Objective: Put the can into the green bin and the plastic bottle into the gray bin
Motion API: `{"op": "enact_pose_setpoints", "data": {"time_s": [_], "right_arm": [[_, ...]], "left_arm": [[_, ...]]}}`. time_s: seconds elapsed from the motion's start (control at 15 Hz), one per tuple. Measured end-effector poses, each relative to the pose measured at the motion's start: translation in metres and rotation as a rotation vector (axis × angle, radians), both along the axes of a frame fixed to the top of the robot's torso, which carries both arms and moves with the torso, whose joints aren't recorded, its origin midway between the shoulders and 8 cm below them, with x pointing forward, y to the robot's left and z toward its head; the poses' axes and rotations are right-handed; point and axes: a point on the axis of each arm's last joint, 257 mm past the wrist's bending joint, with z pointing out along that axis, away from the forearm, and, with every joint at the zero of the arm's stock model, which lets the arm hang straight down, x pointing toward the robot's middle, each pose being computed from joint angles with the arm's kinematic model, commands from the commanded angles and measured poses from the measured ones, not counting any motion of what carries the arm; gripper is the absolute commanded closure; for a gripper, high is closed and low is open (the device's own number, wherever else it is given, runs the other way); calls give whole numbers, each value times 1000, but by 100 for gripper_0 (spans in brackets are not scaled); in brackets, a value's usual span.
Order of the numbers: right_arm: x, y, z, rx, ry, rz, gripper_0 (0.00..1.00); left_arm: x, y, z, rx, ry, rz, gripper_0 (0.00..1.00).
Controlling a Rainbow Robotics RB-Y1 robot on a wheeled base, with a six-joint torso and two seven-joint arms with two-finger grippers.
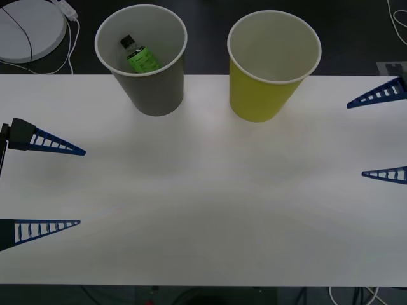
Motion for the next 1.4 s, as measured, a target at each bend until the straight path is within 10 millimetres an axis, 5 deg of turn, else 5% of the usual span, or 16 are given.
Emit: {"op": "enact_pose_setpoints", "data": {"time_s": [0.33,0.8,1.4], "right_arm": [[-30,-10,-21,-5,12,44,0],[-62,3,-35,6,65,51,0],[-78,16,-41,18,50,-38,0]], "left_arm": [[0,0,0,0,0,0,0],[0,0,0,0,0,0,0],[0,0,0,0,0,0,0]]}}
